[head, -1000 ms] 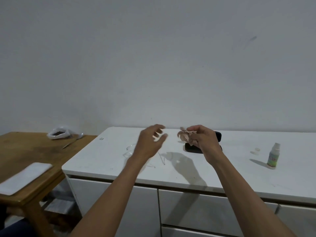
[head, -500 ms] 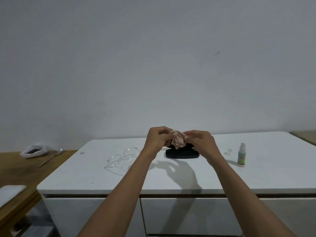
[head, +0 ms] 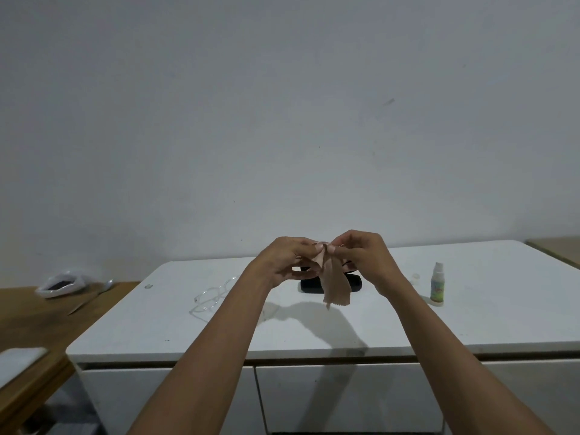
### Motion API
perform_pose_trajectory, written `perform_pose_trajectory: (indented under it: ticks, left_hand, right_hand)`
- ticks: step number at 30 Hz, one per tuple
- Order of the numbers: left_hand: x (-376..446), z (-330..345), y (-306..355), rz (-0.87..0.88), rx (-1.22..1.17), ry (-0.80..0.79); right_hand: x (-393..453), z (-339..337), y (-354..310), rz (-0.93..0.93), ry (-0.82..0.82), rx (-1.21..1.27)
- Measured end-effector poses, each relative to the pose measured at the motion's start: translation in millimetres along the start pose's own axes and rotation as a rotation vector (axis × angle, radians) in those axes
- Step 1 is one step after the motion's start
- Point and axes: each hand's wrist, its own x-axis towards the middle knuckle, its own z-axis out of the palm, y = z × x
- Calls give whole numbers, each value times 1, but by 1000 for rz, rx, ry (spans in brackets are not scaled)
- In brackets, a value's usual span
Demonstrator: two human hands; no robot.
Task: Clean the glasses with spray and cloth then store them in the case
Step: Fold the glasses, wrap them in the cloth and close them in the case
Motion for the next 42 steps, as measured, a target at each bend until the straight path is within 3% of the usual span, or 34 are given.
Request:
perform_pose_trajectory:
  ticks: [8,15,20,24,28,33,38,42]
  left_hand:
    - [1,-7,-3,65,104,140]
    - [2,0,4,124,129,190]
    - [2,2,10,139,133,186]
    - [-2,-1,8,122,105,52]
    - [-5,-4,4,61,284,-2]
    - [-4,-8,4,35,400,109]
    - [0,-5,4,110,392,185]
    - [-1,-5,5,135,344,207]
  right_hand:
    - [4,1,5,29,32,-22]
    - [5,10,-1,11,-61,-75]
    - [6,7,-3,-52,-51,-58]
    - [5,6,-4,-51,-16,-30]
    - [5,1,-1,-53,39,-45]
    - [2,-7,2,-1,20,-21]
    - [0,-9,1,19,-11,-3]
    - [3,-8,0,19,60,-7]
